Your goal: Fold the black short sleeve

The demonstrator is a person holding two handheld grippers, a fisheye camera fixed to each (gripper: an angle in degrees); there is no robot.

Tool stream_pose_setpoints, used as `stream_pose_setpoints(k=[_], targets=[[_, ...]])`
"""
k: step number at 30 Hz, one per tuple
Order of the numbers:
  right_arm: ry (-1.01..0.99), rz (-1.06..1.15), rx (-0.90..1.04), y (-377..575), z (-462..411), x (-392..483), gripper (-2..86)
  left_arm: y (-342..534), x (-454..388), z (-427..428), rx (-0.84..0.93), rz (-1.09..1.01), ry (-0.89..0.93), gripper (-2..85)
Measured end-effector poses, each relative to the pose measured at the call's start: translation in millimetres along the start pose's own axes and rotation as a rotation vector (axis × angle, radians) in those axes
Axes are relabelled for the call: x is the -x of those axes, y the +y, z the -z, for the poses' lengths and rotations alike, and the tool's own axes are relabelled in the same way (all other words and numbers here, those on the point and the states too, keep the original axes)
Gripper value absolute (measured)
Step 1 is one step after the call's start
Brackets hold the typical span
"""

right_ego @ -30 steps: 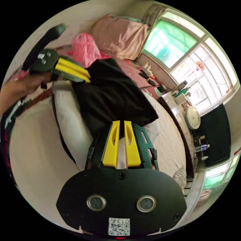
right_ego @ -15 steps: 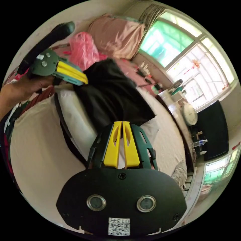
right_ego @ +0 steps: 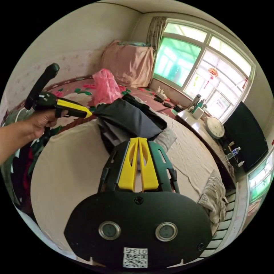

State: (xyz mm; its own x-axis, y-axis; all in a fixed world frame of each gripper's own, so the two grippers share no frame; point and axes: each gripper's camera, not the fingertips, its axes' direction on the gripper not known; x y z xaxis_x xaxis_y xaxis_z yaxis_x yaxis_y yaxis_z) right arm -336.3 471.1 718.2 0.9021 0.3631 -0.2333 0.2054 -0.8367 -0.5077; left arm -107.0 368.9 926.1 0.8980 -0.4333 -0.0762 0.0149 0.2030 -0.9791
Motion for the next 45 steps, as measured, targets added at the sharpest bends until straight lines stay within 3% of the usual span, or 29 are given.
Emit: stream_pose_setpoints(k=[4, 8, 14, 18, 24, 29, 36, 42, 45], targets=[[0.015, 0.041, -0.075, 42, 31, 17, 0.0, 81, -31, 52, -0.015, 0.052, -0.140, 0.1], [-0.094, -0.101, 0.004, 54, 37, -18, 0.5, 112, -27, 98, -0.011, 0.181, -0.113, 1.1], [-0.123, -0.116, 0.041, 72, 42, -35, 4.0, 162, -39, 166, -0.015, 0.132, -0.314, 2.7], [-0.153, -0.143, 0.075, 65, 24, -54, 6.9, 168, -21, 174, 0.009, 0.140, -0.318, 5.5], [-0.104, -0.159, 0.052, 13, -6, -98, 8.5, 91, 5, 133, -0.009, 0.011, -0.175, 7.9], [-0.149, -0.114, 0.098, -33, -48, -136, 9.5, -34, 18, 72, -0.035, -0.210, -0.071, 10.4], [-0.204, 0.073, 0.144, -56, -109, -175, 10.8, -144, 27, -19, 0.114, -0.373, -0.034, 12.8], [-0.284, 0.165, 0.240, -56, -160, -191, 3.0, -181, 20, -60, 0.201, -0.461, 0.014, 2.6], [-0.215, 0.197, 0.134, -65, -143, -197, 2.1, -190, 4, -45, 0.143, -0.563, -0.074, 1.4]])
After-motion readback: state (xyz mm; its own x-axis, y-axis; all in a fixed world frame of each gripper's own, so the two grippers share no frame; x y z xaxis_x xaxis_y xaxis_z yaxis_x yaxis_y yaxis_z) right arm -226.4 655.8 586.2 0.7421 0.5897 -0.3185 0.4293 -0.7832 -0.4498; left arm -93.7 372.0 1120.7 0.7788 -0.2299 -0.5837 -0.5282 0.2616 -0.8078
